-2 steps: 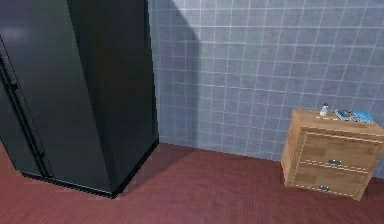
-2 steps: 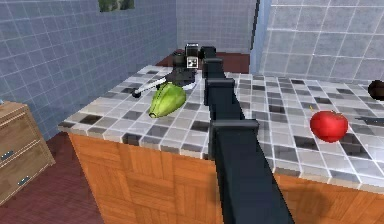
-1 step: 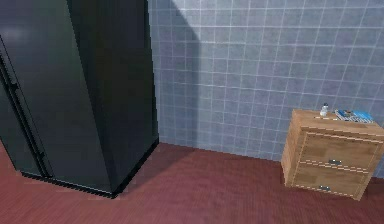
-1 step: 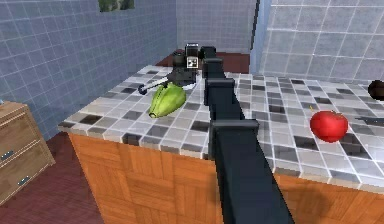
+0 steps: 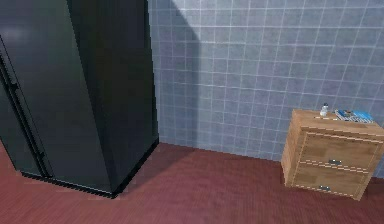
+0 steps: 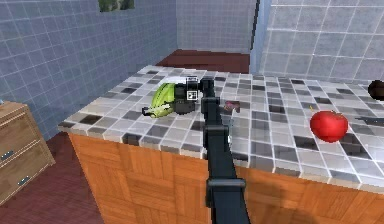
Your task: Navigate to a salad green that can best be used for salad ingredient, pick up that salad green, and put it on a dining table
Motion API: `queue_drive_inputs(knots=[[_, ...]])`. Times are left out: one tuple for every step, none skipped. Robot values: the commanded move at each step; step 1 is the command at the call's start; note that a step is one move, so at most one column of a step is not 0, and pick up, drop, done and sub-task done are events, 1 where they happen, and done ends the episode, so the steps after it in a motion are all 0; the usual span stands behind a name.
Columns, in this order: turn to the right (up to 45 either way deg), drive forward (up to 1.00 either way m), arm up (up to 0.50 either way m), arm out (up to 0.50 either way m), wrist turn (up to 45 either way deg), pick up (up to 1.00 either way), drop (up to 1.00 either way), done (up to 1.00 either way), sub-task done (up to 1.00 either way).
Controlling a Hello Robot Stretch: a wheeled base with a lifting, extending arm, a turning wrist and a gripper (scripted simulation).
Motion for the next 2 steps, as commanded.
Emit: queue_drive_inputs(knots=[[0.0, 0.0, 0.0, 0.0, 0.0, 1.0, 0.0, 0.0, 0.0], [0.0, 0.0, 0.1, 0.0, 0.0, 0.0, 0.0, 0.0, 0.0]])
